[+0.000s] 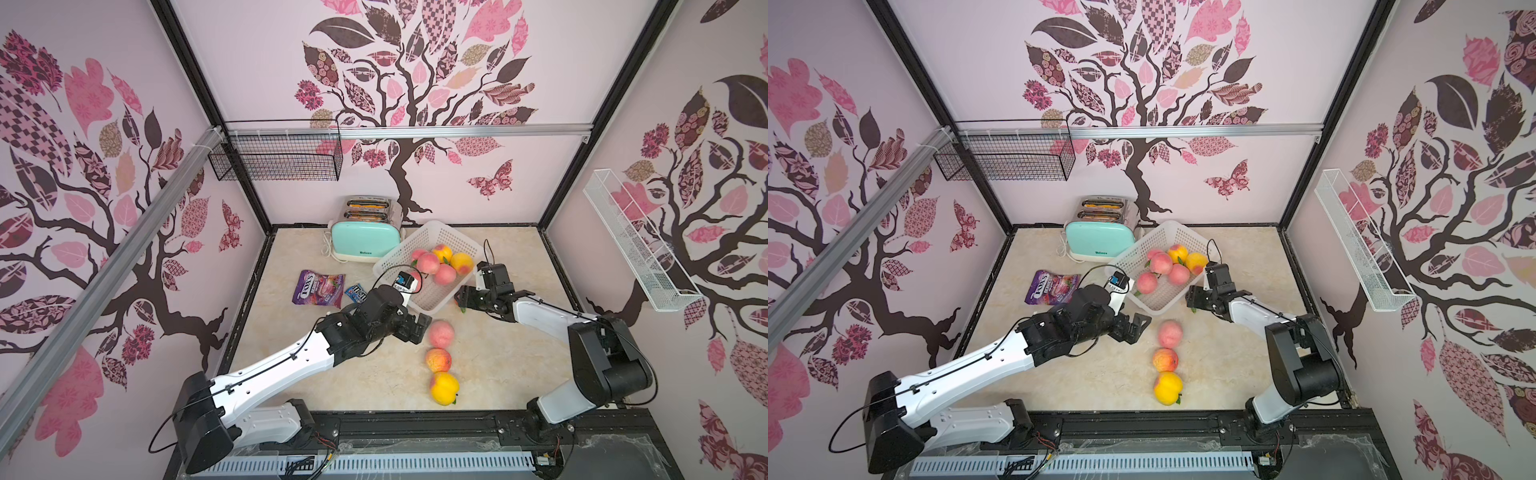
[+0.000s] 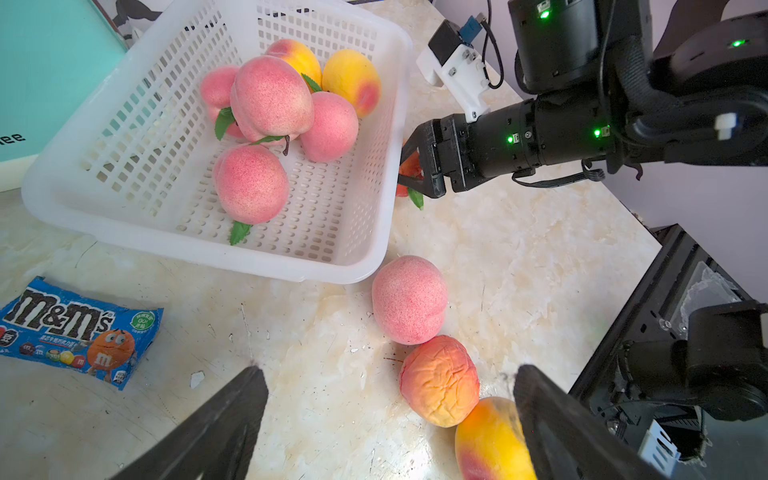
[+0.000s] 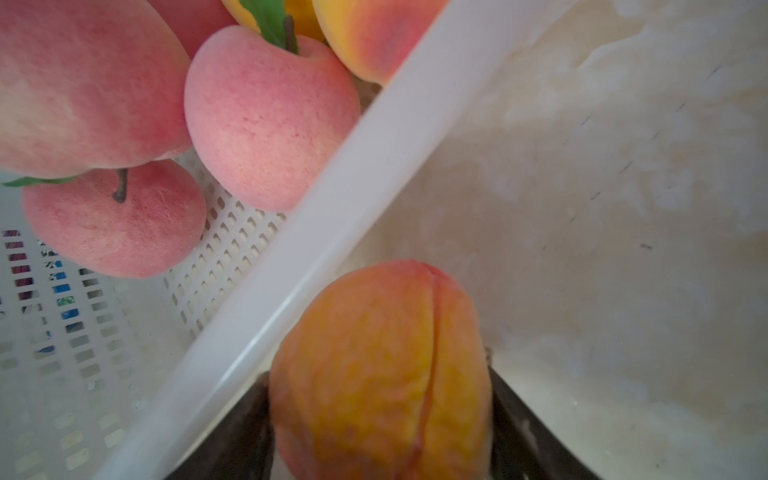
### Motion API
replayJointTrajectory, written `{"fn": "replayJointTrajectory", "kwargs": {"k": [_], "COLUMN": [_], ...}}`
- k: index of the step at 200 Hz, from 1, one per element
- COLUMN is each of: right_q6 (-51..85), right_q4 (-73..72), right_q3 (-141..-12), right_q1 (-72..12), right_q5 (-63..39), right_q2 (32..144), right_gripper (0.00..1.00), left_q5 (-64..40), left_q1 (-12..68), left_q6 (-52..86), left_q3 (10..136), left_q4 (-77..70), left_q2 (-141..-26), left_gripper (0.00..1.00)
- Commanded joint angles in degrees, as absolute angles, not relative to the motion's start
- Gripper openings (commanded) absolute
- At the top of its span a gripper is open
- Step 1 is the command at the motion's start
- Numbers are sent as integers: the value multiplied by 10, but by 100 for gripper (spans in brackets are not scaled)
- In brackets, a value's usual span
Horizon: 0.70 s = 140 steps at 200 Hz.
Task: Put the peaches into the basket
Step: Pick up the peach from the center of the board.
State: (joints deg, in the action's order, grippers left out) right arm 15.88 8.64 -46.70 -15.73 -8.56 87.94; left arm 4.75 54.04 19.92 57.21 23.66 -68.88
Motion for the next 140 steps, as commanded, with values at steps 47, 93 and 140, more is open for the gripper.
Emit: {"fn": "replayJointTrajectory", "kwargs": {"k": [47,93,140], "right_q6": [174,175,155], "right_q4": [149,239,344], "right_q3": [-405,-380,-464], "right_q1": [-159,-167,-207], "right_q5": [-68,-53,-8], "right_q2": [777,653,573], "right_gripper": [72,71,70], "left_q5": [46,34,19], "left_q1": [541,541,541], "left_q6": [199,200,201], "left_q3": [577,580,584], "left_q4": [261,269,269], "left_q2": [-663,-643,-635], "left_gripper": [97,97,97]}}
